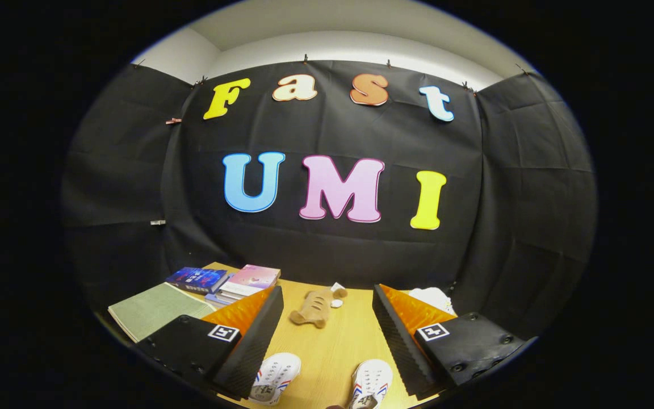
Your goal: Open the storage box then place both shoes into the box .Put the left shoe in first, then the right shoe, with the right side of both shoes facing outward in a uniform manner.
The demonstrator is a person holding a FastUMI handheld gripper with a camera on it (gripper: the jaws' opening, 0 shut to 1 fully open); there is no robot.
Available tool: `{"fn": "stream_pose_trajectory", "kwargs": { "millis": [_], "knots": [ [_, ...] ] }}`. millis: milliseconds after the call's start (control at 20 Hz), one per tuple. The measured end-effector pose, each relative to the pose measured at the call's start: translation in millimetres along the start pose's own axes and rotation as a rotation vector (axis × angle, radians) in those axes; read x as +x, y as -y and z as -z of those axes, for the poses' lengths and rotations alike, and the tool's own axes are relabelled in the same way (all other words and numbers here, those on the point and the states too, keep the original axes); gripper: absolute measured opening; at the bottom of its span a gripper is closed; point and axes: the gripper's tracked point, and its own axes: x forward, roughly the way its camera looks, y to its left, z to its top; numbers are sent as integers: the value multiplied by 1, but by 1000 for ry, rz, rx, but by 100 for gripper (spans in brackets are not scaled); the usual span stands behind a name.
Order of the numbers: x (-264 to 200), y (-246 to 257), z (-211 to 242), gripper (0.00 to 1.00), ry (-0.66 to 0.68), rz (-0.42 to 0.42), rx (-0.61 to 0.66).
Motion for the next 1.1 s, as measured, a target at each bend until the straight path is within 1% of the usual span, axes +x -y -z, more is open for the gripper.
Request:
{"fn": "stream_pose_trajectory", "kwargs": {
  "millis": [150,350,450,600,750,850,950,1100],
  "knots": [
    [4,-8,13,97,-40,-32,13],
    [7,-37,36,97,-110,-116,36],
    [8,-57,52,97,-165,-169,75],
    [3,-92,87,99,-294,-258,170],
    [-4,-133,120,98,-413,-356,296],
    [-10,-154,143,99,-482,-388,397],
    [-16,-181,160,98,-545,-428,483],
    [-23,-224,178,98,-633,-531,593]
  ]
}}
